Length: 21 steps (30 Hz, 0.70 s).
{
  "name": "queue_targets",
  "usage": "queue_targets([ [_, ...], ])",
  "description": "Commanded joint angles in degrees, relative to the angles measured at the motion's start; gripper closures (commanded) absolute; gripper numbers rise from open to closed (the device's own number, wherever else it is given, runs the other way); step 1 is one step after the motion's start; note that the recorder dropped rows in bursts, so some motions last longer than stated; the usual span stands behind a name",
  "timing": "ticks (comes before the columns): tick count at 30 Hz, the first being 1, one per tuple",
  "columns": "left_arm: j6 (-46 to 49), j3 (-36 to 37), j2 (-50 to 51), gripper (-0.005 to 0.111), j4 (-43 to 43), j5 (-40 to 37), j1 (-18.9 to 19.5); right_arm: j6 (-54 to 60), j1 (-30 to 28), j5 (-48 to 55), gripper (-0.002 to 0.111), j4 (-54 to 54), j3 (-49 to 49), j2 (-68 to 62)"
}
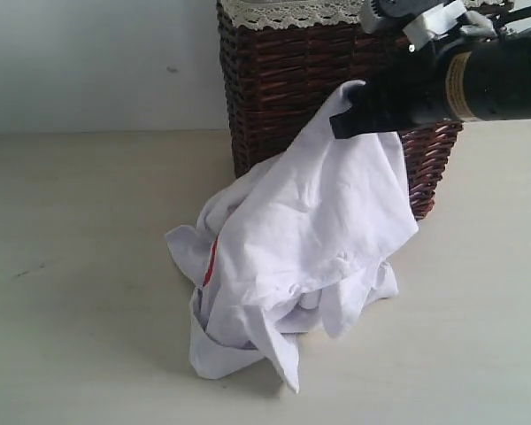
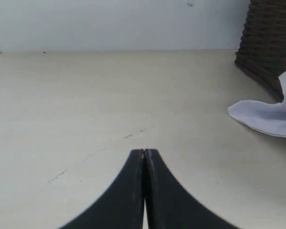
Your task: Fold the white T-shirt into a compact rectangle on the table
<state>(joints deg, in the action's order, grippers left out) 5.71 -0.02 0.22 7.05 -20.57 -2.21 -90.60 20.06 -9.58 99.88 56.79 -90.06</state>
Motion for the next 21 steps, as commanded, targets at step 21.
queue_targets([
  [21,0.0,0.0,-0.2,0.107,-0.1,0.3,0.2,-6.7,2.6,-8.2,0.108,0.1,12.9,-11.5],
])
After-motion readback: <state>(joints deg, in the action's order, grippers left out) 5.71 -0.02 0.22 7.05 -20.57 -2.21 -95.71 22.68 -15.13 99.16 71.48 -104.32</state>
